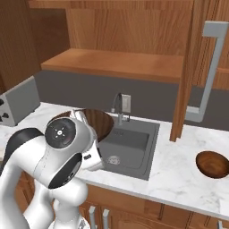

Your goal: Pick up the bowls on the counter and stack them on top of one another in the open cabinet. Place the smaller bowl on top of the larger bowl.

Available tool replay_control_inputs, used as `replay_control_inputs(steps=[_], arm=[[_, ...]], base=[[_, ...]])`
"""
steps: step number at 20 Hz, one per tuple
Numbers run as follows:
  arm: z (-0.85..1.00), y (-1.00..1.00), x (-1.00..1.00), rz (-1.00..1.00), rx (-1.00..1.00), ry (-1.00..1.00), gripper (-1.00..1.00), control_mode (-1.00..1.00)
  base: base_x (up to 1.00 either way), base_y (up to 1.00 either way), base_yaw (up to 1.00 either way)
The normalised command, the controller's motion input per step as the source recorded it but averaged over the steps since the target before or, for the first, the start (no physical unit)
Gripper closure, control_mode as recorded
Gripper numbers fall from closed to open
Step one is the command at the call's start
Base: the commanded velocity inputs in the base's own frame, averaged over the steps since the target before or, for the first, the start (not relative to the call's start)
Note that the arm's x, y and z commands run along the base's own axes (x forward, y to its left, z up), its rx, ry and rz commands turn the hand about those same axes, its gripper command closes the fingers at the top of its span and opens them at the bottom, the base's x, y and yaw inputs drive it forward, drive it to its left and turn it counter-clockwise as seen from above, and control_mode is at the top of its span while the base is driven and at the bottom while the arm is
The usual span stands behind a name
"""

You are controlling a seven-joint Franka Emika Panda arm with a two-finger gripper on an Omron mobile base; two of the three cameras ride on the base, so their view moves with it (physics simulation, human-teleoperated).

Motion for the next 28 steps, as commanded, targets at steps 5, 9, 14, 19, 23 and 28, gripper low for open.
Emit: replay_control_inputs(steps=[5,9,14,19,23,28], arm=[[0.16,0.01,-0.17,-0.09,0.00,-0.03,1.00,-1.00],[0.33,0.00,-0.25,-0.13,0.02,-0.02,1.00,-1.00],[0.34,0.01,-0.21,-0.13,0.01,0.00,1.00,-1.00],[0.49,0.00,-0.14,-0.11,0.00,0.00,1.00,-1.00],[0.56,0.02,-0.07,-0.09,-0.03,-0.02,1.00,-1.00],[0.58,0.07,0.00,-0.08,-0.05,-0.04,1.00,-1.00]], base=[[0.00,0.00,0.00],[0.00,0.00,0.00],[0.00,0.00,0.00],[0.00,0.00,0.00],[0.00,0.00,0.00],[0.00,0.00,0.00]])
